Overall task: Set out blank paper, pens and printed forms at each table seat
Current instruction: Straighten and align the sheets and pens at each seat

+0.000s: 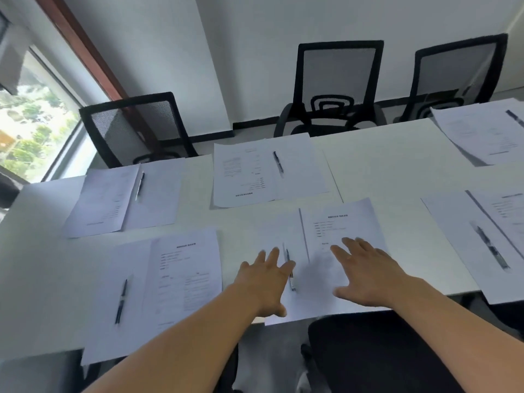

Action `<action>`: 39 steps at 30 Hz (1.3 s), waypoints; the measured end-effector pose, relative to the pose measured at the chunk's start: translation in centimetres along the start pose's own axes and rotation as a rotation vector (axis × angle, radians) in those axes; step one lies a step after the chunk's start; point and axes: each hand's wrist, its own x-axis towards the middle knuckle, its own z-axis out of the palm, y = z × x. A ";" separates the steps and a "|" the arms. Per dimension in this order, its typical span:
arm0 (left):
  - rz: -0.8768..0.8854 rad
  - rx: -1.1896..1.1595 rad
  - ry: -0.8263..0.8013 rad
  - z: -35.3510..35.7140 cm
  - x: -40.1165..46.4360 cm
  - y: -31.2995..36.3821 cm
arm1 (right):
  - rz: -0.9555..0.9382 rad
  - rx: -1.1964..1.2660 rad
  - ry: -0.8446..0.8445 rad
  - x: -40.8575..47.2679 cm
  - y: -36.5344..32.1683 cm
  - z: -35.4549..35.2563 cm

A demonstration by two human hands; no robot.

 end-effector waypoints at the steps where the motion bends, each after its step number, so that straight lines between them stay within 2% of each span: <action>1: -0.005 0.008 -0.018 0.2 0.9 0.1 | -0.006 -0.002 -0.016 0.8 0.4 0.2; 7: -0.025 0.023 -0.071 1.1 6.3 1.2 | -0.052 -0.016 -0.082 6.0 3.9 1.7; 15: -0.041 0.037 -0.096 2.7 8.6 1.6 | -0.122 -0.069 -0.107 8.8 5.6 3.5; 39: -0.063 0.020 -0.115 0.9 9.5 5.7 | -0.190 -0.118 -0.152 8.5 11.1 4.2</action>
